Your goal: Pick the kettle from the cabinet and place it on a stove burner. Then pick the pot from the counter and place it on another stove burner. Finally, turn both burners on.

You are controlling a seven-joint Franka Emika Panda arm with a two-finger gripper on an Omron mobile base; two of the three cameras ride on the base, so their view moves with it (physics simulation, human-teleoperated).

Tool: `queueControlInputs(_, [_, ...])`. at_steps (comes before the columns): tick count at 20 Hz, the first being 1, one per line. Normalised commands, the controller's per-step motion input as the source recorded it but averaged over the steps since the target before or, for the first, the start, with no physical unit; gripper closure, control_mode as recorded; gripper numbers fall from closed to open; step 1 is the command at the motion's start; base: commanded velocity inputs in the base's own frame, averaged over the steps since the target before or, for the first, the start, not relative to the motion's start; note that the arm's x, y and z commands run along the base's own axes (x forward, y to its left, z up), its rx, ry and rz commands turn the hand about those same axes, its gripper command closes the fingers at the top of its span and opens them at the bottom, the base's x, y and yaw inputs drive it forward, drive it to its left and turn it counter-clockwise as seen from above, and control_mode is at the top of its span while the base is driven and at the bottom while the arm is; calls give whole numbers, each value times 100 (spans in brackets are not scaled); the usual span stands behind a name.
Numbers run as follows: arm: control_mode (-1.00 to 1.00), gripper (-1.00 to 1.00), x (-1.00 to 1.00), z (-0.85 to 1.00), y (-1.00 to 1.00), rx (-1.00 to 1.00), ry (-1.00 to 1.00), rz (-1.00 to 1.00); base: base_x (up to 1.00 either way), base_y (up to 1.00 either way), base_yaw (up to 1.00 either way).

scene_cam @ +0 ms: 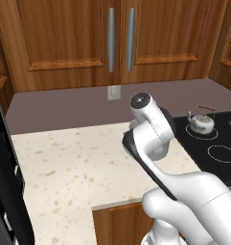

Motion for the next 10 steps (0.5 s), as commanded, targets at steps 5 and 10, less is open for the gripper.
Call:
queueControlInputs(5, [-100,-100,32,-18,-6,2,2,-3,0,0,0])
queueControlInputs(10, [-100,-100,42,-11,-2,2,8,-5,0,0,0])
